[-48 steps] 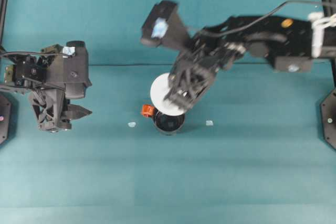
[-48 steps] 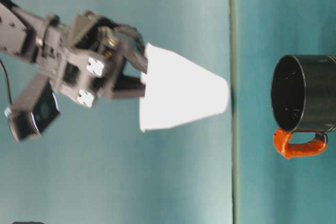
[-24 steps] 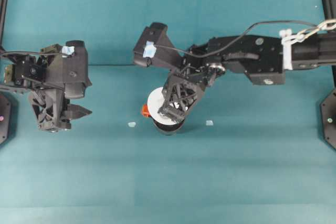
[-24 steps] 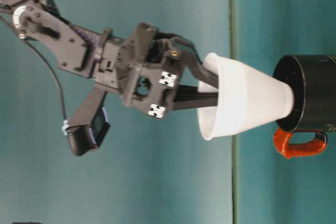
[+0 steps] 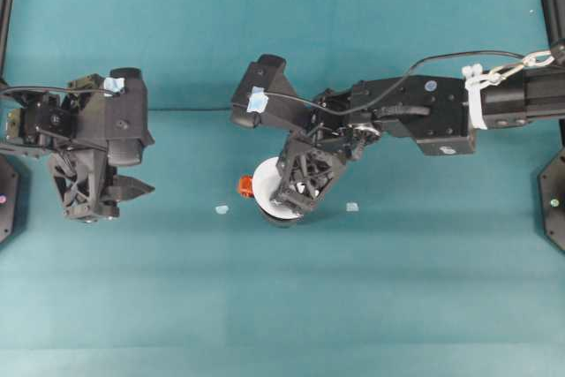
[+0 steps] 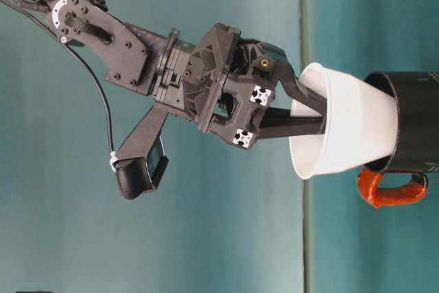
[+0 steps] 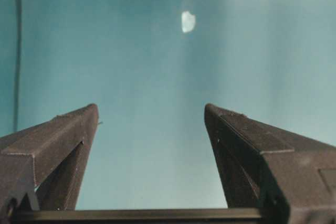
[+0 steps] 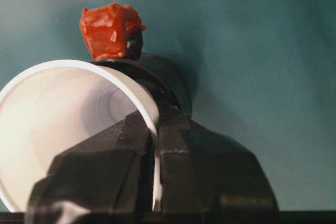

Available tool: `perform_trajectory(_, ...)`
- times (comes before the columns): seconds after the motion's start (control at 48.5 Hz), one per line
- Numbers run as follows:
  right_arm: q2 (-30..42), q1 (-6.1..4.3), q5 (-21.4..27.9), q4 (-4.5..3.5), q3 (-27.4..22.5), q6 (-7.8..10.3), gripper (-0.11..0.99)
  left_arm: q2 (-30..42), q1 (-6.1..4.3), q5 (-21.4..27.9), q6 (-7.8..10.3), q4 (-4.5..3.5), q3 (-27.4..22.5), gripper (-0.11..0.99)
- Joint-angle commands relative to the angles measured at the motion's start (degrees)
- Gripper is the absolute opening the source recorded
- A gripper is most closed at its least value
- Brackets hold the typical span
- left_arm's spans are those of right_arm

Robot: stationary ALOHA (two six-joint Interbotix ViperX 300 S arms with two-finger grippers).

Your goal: Put the paper cup into the moved red handle cup holder.

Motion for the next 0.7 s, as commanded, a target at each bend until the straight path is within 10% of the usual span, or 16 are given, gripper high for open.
perform_trajectory(0.0, -0.26, 0.26, -0.26, -0.18, -0.62, -0.18, -0.11, -0.62, -0.09, -0.35, -0.18, 0.09, -0.97, 0.85)
perform_trajectory(0.681, -0.26, 0.53, 1.32, -0.26, -0.70, -0.26, -0.06, -0.53, 0.00, -0.35, -0.18, 0.09, -0.97, 0.85)
